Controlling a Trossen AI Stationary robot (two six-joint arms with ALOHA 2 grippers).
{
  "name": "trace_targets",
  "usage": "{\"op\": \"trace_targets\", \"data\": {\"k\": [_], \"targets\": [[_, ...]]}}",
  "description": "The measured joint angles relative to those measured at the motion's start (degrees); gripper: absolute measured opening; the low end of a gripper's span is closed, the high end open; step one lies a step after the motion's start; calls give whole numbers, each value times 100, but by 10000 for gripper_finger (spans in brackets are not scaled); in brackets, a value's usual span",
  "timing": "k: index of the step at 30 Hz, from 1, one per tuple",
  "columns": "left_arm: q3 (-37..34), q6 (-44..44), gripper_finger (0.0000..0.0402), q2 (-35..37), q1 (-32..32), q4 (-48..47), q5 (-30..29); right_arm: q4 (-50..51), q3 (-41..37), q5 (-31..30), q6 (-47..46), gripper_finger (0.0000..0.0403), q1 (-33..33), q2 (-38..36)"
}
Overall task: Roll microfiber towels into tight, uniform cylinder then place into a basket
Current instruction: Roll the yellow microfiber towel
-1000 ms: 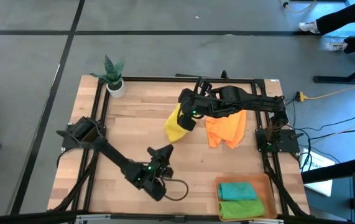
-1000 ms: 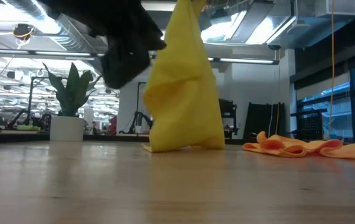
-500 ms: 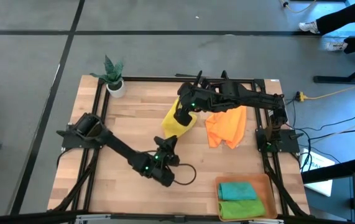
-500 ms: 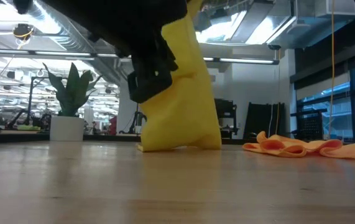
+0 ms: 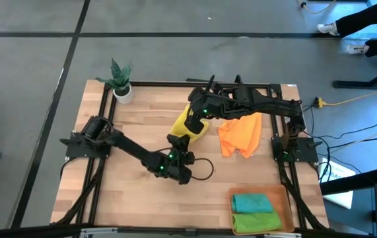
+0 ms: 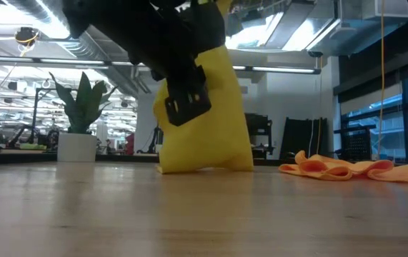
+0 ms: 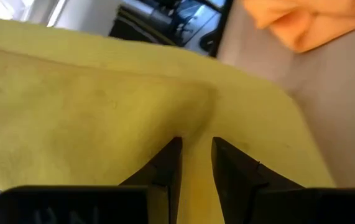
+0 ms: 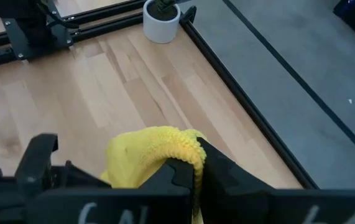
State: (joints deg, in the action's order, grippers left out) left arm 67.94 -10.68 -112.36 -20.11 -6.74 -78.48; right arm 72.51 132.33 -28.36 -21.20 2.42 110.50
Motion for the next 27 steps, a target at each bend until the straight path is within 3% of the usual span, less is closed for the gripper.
{"op": "trace_targets", "data": {"k": [13, 21, 27], "targets": [[-2, -192, 78, 0, 96, -69, -586, -7, 0, 0, 64, 10, 0, 0], [-4, -169, 77, 0, 228, -90, -537, -9, 0, 0, 66, 10, 0, 0], [-4, -210, 39, 0, 303, -90, -608, -9, 0, -1, 66, 10, 0, 0]]}}
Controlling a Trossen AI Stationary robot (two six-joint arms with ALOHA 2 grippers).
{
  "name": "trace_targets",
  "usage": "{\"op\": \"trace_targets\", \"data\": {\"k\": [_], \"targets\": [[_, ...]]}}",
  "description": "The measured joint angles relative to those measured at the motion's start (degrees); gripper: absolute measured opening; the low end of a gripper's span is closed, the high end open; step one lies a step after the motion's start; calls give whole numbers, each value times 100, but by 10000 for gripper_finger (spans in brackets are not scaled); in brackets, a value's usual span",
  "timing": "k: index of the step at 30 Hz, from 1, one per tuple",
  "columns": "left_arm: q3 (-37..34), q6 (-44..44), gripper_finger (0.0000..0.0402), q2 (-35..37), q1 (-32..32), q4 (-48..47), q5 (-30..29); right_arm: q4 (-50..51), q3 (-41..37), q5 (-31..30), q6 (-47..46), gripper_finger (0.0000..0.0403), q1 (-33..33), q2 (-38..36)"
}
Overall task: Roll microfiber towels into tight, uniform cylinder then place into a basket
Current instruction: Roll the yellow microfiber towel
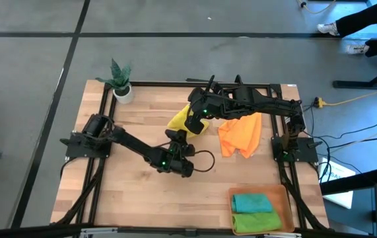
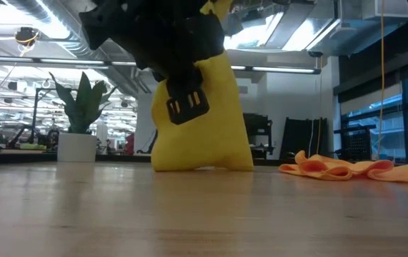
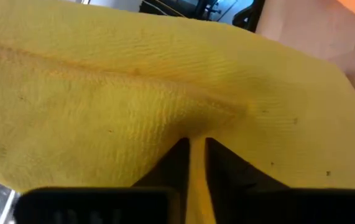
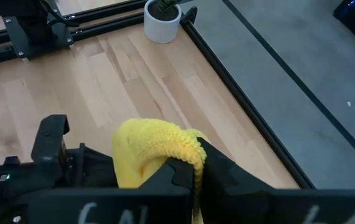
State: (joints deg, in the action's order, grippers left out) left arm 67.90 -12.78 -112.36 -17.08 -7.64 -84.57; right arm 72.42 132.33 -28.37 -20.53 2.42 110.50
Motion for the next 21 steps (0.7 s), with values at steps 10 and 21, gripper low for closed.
{"op": "trace_targets", "data": {"k": [10, 21], "targets": [[0, -552, 1, 0, -236, 2, -319, 0, 0, -1, 22, 10, 0, 0], [580, -1339, 0, 0, -967, 2, -550, 74, 0, 3, 23, 10, 2, 0]]}}
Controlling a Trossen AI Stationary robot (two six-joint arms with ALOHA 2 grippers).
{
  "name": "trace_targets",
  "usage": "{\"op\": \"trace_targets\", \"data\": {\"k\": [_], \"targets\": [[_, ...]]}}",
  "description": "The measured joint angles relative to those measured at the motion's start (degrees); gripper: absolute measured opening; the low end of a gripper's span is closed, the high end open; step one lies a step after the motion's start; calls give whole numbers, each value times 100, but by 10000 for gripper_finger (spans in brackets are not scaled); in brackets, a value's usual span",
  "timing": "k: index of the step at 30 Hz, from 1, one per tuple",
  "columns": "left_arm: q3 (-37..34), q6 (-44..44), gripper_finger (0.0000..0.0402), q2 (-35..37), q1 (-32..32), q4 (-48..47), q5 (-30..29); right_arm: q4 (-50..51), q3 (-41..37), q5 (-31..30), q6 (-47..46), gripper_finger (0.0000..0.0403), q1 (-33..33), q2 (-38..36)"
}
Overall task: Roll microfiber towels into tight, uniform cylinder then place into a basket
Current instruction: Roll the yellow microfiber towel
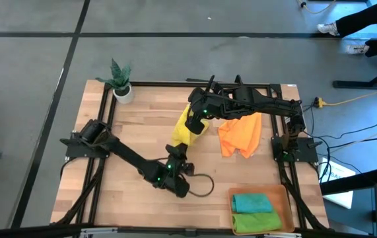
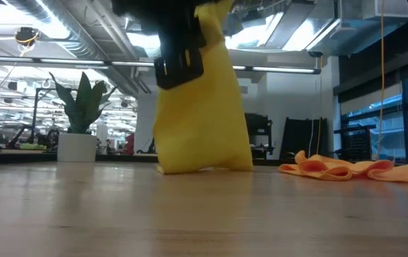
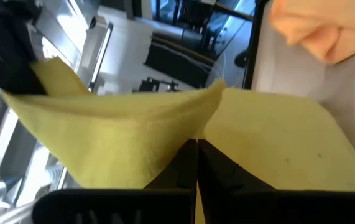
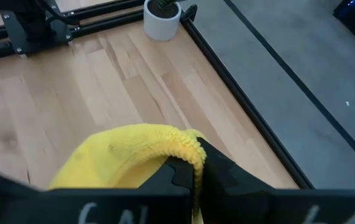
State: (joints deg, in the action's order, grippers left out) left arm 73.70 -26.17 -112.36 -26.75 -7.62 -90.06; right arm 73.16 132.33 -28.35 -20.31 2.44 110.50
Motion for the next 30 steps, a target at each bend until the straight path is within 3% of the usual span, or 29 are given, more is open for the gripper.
{"op": "trace_targets", "data": {"k": [9, 25, 30], "targets": [[368, -735, 0, 46, -326, -63, 6, 463, -2, 10, -28, 10, 0, 0], [373, -543, 0, 1180, -672, -299, 0, 712, -2, 267, -49, 10, -17, -2], [368, -532, 0, 1222, -752, -308, 11, 676, -2, 263, -49, 10, -17, -2]]}}
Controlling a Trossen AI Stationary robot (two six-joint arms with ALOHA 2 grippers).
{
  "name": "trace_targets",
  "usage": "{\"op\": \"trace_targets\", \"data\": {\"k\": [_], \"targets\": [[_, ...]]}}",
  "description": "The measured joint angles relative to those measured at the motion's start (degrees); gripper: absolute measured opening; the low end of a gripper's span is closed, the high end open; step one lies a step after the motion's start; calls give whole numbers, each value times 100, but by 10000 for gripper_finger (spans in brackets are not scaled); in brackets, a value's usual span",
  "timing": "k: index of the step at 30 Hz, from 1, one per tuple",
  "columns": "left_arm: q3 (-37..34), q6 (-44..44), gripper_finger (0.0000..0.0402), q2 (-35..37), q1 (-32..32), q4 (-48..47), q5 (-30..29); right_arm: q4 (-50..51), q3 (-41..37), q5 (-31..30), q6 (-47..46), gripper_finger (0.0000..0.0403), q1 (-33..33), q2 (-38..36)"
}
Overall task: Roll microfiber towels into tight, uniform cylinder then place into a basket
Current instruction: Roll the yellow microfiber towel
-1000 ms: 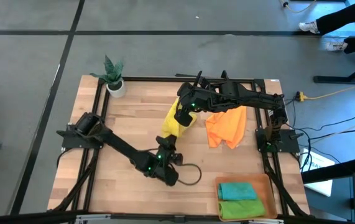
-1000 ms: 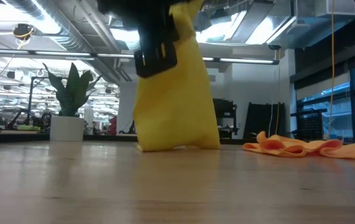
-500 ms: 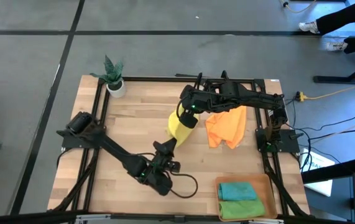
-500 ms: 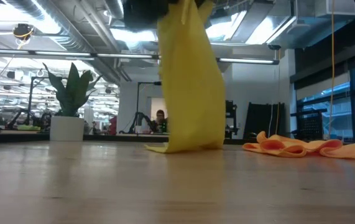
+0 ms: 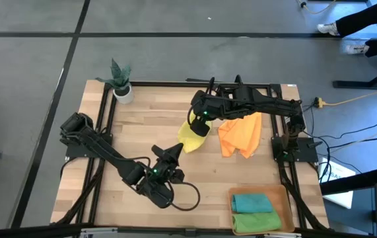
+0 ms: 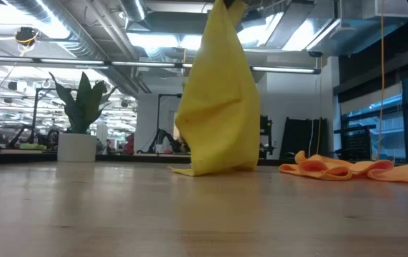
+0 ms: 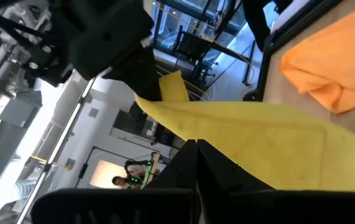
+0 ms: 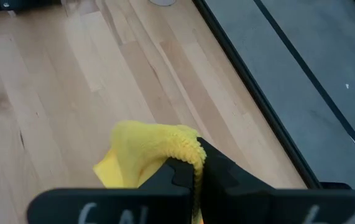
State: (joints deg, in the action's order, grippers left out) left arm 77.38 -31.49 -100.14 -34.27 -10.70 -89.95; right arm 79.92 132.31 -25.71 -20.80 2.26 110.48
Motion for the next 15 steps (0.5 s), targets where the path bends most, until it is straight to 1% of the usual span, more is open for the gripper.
{"op": "trace_targets", "data": {"k": [5, 9, 11, 15], "targets": [[2, -10, 2, 0, -185, 4, 6, -8, 0, -4, -9, 10, 0, 0], [2, 22, 23, 0, -376, 31, 121, -140, 0, -7, 0, 10, 0, 0], [2, 313, 38, 0, -429, 2, 496, -238, 0, -7, 9, 10, 0, 0], [2, 1128, 63, 0, -403, -403, 1743, -305, 0, -7, 13, 10, -1, 0]]}}
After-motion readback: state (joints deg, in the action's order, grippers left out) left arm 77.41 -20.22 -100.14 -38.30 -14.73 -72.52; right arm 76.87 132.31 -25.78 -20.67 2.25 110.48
